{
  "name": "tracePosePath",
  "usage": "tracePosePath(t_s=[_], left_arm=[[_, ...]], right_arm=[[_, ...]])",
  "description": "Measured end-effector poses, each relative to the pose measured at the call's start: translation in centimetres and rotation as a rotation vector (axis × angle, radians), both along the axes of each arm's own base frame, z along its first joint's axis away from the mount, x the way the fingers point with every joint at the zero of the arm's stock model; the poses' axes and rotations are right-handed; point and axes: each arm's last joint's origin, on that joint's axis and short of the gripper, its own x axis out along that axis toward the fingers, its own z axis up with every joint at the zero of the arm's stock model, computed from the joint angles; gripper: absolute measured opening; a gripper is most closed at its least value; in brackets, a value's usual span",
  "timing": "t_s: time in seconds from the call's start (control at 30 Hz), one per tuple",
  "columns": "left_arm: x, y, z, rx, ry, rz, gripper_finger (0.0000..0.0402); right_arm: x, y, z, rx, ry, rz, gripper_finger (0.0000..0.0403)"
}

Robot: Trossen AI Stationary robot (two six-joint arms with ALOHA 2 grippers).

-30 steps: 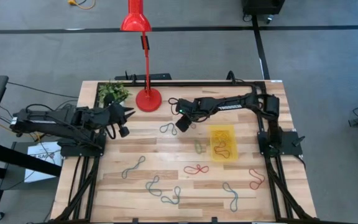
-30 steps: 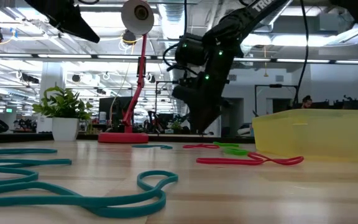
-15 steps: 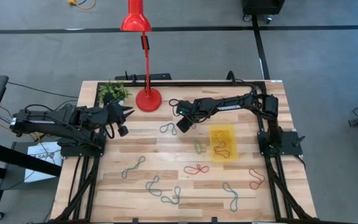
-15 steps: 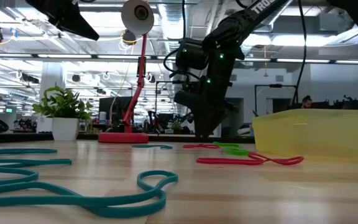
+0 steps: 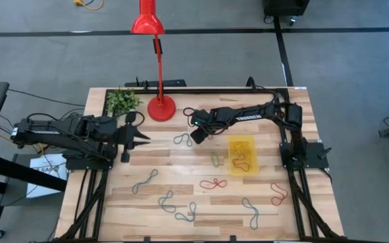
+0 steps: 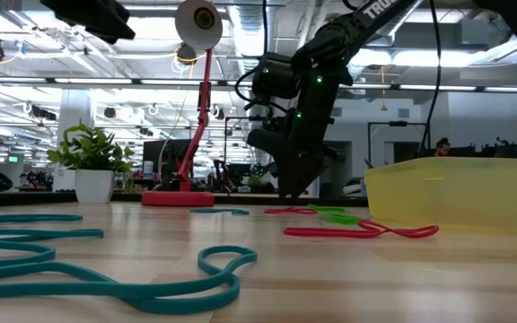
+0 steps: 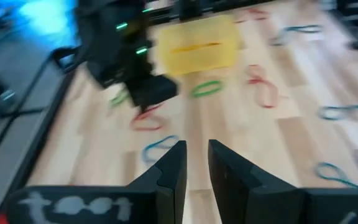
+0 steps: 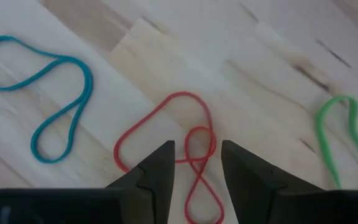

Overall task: Pick and place items into bin
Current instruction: Put the red rubber band into the yellow bin

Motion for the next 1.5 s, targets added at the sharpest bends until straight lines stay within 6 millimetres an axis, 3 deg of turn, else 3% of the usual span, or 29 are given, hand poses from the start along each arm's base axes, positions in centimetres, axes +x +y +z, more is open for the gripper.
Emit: tracePosePath(t_s=[0.17, 0.5, 1.33, 1.5], left_arm=[[0.1, -0.2, 0.2, 0.033, -0.024, -0.105, 0.0057], [0.2, 0.2, 0.5, 0.109, -0.049, 0.033, 0.0057], [0.2, 0.2, 0.5, 0.131, -0.047, 0.025, 0.0057], [0.2, 0.2, 0.5, 0.132, -0.046, 0.024, 0.0057]], right_arm=[[0.1, 0.7, 0.0, -0.002, 0.010, 0.015, 0.0124], [-0.1, 0.7, 0.0, -0.011, 0.022, -0.030, 0.0124], [0.0, 0.9, 0.0, -0.049, 0.005, -0.081, 0.0124], [0.3, 0.9, -2.2, -0.035, 0.051, -0.071, 0.0124]])
